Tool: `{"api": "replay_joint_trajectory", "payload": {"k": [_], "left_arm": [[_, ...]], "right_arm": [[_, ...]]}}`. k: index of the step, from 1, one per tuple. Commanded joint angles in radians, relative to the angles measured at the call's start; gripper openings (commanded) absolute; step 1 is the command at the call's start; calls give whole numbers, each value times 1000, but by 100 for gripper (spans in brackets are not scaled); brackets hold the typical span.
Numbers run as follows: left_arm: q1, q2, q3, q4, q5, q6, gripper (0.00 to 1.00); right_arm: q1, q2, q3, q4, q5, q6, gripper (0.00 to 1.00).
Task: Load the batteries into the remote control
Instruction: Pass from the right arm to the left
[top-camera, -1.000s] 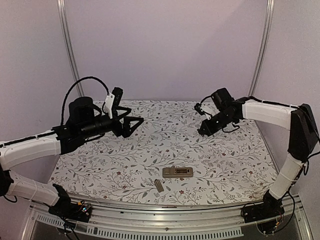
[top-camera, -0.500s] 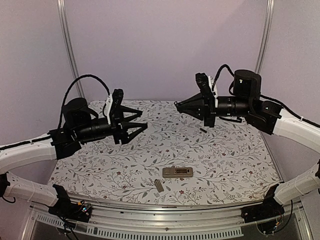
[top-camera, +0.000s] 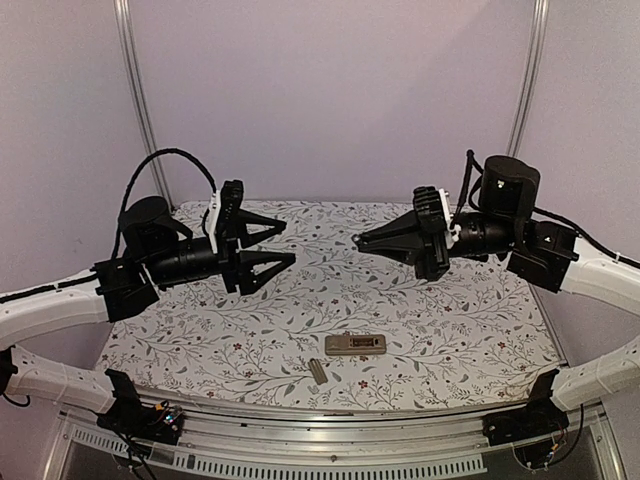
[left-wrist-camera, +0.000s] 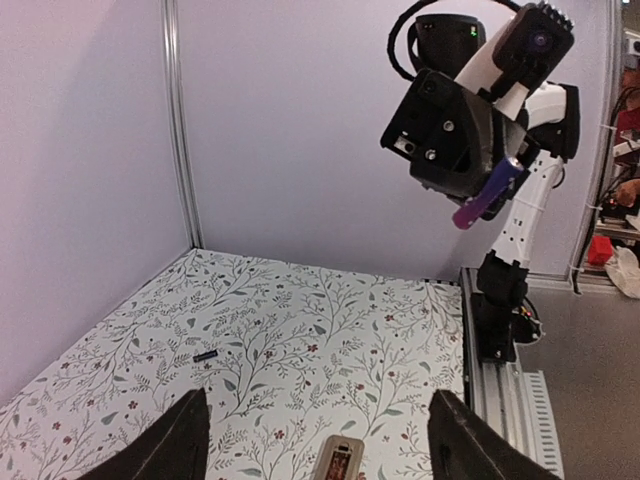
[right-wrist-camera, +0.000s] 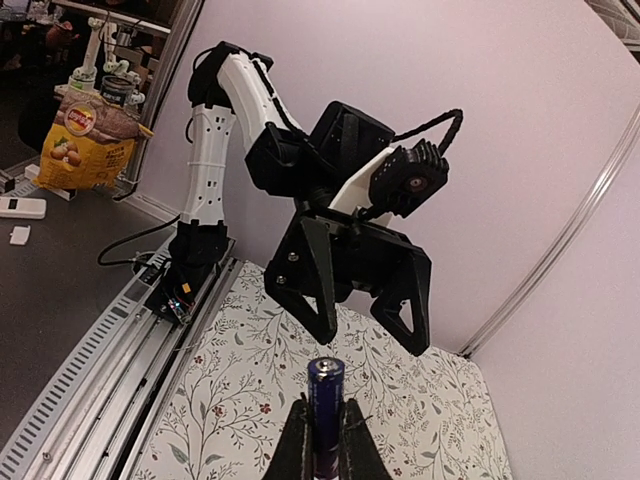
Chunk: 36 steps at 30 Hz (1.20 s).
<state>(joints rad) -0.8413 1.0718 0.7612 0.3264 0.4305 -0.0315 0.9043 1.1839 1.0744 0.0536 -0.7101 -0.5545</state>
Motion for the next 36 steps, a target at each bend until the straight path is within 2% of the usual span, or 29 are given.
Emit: {"api": "replay_joint_trajectory", "payload": {"k": [1, 4, 11, 25, 36], "left_arm": [[-13, -11, 1, -14, -18, 4, 75], [-15, -4, 2, -16, -21, 1, 76], [-15, 10, -18, 12, -31, -4, 77], [-15, 42, -24, 26, -19, -6, 78], [-15, 51, -32, 57, -11, -34, 78]], "right_arm": [[13, -25, -17, 0, 6, 31, 0], [12, 8, 67, -78, 85, 174, 0], [12, 50, 198, -217, 151, 392, 0], [12, 74, 278, -251, 125, 526, 0], [12, 71, 265, -163, 119, 599, 0]]}}
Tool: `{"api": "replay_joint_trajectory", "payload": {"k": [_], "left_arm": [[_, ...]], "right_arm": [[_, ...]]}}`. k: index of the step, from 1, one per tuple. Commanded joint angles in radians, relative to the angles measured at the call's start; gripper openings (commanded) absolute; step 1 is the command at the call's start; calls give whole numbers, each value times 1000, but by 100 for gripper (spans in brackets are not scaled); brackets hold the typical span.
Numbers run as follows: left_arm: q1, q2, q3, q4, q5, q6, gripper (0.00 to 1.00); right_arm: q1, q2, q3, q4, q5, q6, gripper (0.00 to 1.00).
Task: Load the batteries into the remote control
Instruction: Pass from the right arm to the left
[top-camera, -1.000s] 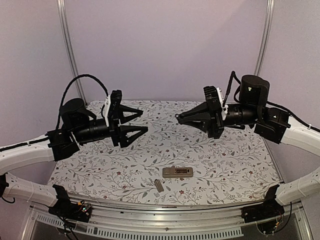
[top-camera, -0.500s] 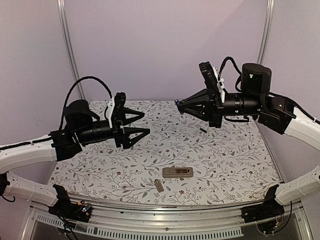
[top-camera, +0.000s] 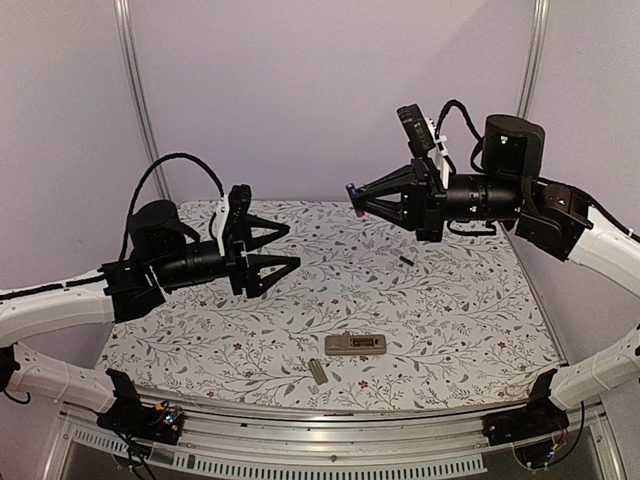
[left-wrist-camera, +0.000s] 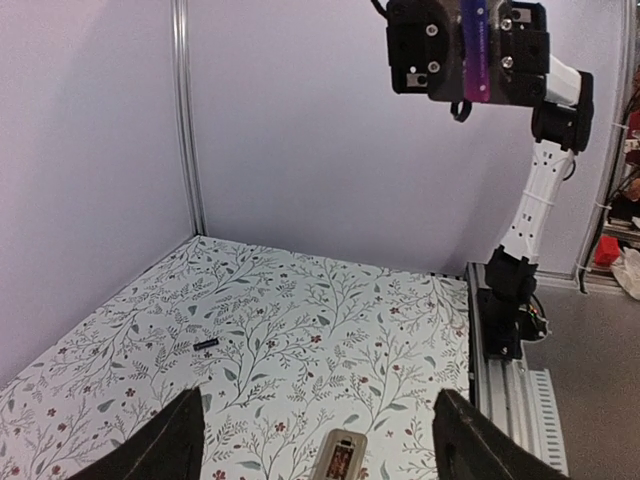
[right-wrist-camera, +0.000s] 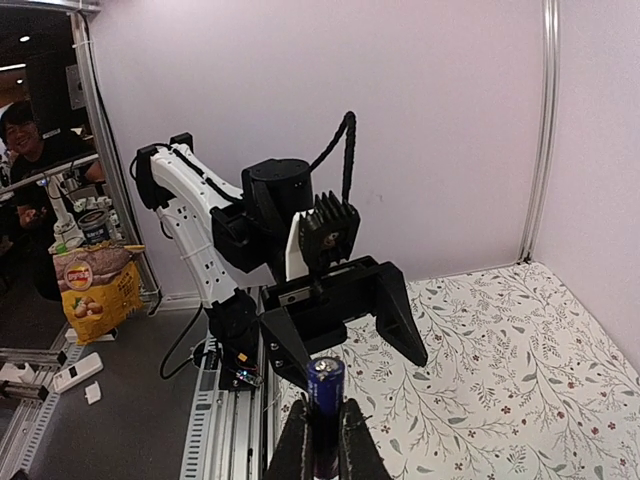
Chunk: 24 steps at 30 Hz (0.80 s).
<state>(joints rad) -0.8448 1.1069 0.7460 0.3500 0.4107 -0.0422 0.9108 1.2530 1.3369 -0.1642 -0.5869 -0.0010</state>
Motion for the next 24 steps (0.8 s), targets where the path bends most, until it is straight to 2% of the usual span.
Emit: {"api": "replay_joint_trajectory", "payload": {"k": [1, 7, 11, 14, 18, 24], "left_arm": [[-12, 18, -18, 45, 10, -35, 78], [-29, 50, -25, 227, -27, -113, 70], [-47, 109, 59, 291, -29, -83, 70], [-53, 170, 152, 283, 14, -93, 71], [-54, 206, 204, 323, 60, -161, 69], [-78, 247, 262, 314, 109, -190, 58]], "right_arm": [[5, 1, -4, 73, 5, 54, 0], [6, -15, -121, 387, 99, 175, 0], [7, 11, -157, 549, 89, 233, 0], [8, 50, -136, 561, 68, 246, 0], [25, 76, -129, 575, 65, 249, 0], [35, 80, -151, 579, 84, 246, 0]]}}
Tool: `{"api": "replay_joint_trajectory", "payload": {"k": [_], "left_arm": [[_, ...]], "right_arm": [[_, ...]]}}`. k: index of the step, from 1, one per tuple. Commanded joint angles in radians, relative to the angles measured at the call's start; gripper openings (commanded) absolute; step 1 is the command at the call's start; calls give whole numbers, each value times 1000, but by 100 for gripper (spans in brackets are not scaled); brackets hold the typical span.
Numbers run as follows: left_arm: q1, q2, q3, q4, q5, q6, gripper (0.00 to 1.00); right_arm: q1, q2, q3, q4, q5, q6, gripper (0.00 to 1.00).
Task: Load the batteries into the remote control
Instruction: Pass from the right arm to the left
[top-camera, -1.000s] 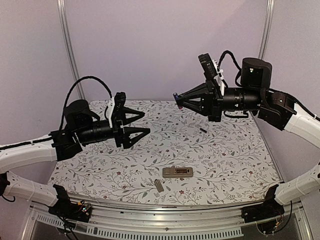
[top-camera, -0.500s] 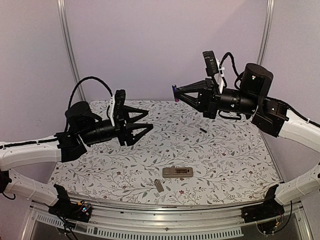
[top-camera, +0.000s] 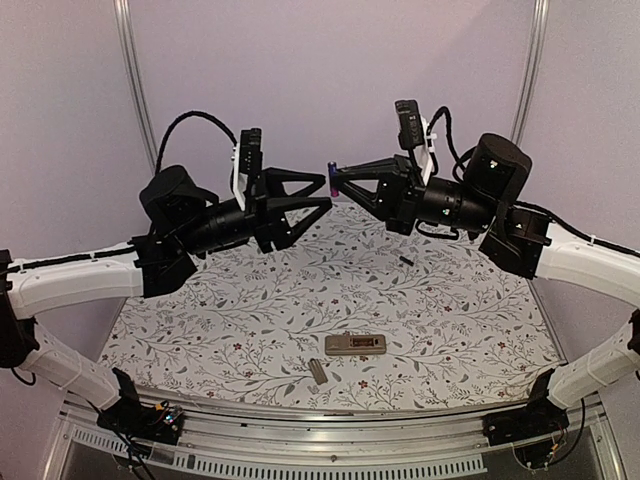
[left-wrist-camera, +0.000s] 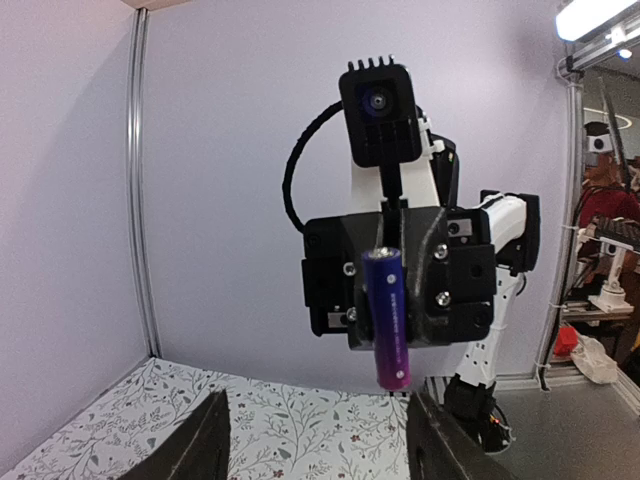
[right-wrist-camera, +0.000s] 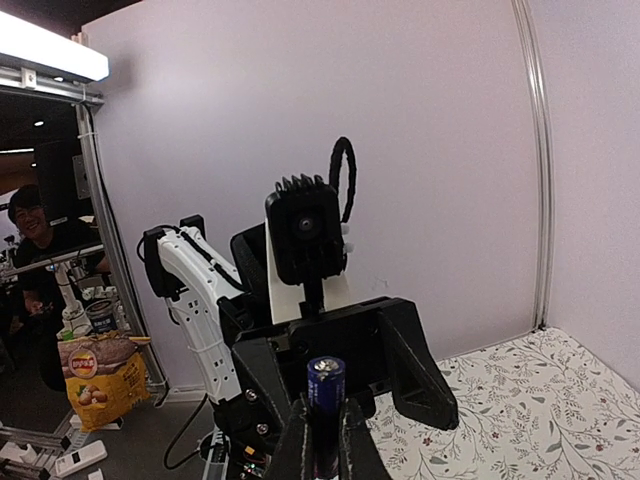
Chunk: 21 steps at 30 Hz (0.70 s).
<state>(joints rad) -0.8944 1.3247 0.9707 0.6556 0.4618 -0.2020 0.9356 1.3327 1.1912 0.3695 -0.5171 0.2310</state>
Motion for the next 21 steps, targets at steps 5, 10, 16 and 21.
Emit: {"api": "replay_joint_trajectory", "payload": {"k": [5, 10, 16, 21], "left_arm": [[-45, 46, 51, -5, 62, -26, 50], [-58, 59, 79, -7, 60, -25, 41], [-65, 73, 92, -13, 61, -34, 35], [-69, 73, 92, -21, 50, -29, 14]], "right_arm": [[12, -1, -17, 47, 13, 13, 0], [11, -2, -28, 45, 18, 11, 0], [11, -10, -42, 42, 23, 6, 0], [11, -19, -50, 43, 27, 5, 0]]}}
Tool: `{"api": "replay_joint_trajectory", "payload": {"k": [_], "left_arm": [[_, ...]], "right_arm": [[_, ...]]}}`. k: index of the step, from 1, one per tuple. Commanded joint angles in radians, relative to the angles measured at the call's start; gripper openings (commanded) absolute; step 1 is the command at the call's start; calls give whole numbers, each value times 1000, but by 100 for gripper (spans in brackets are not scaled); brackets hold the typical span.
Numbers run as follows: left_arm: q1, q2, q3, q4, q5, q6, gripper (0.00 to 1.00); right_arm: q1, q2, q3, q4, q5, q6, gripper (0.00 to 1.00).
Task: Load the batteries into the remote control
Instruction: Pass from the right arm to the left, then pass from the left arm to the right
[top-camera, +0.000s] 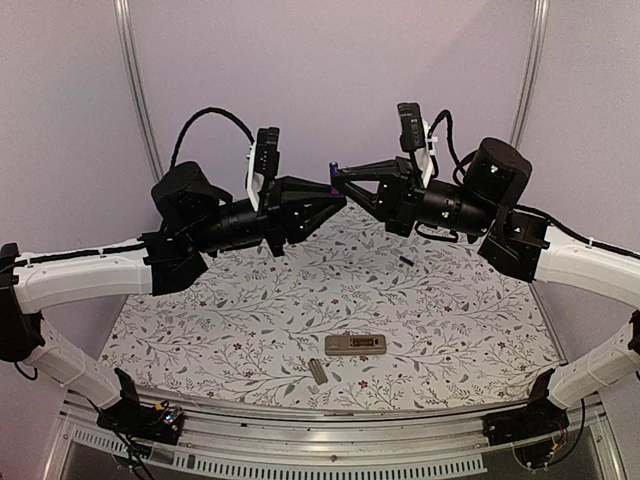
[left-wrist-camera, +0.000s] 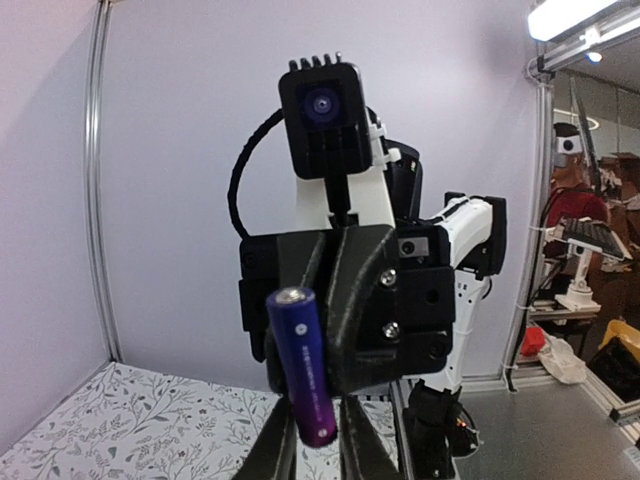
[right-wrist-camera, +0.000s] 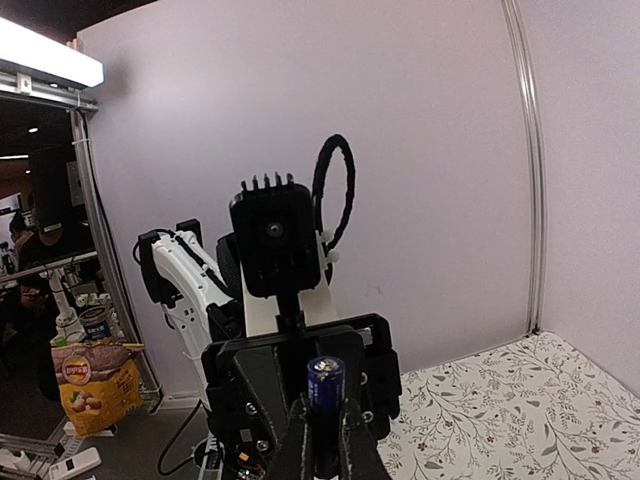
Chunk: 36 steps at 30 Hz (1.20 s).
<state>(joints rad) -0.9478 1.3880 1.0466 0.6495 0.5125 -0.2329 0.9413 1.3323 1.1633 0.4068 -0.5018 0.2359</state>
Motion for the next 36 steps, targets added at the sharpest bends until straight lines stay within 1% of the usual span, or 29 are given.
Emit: {"api": "replay_joint_trajectory", "payload": {"k": [1, 2, 3, 12, 13, 15, 17, 19, 21, 24, 27, 31, 36], "left_arm": [[-16, 9, 16, -16, -1, 2, 9], [-17, 8, 16, -17, -3, 3, 4], [-18, 8, 16, -19, -4, 4, 0], [-20, -14, -2, -36, -25, 31, 0], [-21, -18, -4, -48, -39, 41, 0], [-20, -26, -5, -101, -90, 68, 0], [-21, -40, -5, -178, -166, 121, 0], [-21, -59, -7, -263, -253, 187, 0], [-23, -77, -12, -337, -352, 258, 0], [-41, -90, -12, -425, -497, 378, 0], [-63, -90, -11, -464, -584, 454, 0], [-74, -91, -16, -474, -613, 478, 0], [-87, -81, -13, -490, -623, 492, 0]], "right_arm": [[5, -21, -23, 6, 11, -1, 0], [5, -21, -24, 6, 11, 0, 0], [6, -22, -25, 6, 11, 0, 0], [5, -31, -41, -19, 20, -3, 0], [5, -35, -39, -29, 23, -6, 4], [5, -45, -25, -71, 36, -18, 20], [6, -57, 8, -154, 57, -40, 34], [5, -76, 56, -293, 82, -79, 47], [5, -88, 118, -445, 111, -114, 55], [5, -70, 219, -649, 175, -139, 61], [4, -6, 306, -762, 227, -92, 65], [4, 75, 409, -831, 220, -29, 66], [4, 127, 440, -833, 198, -2, 64]]}}
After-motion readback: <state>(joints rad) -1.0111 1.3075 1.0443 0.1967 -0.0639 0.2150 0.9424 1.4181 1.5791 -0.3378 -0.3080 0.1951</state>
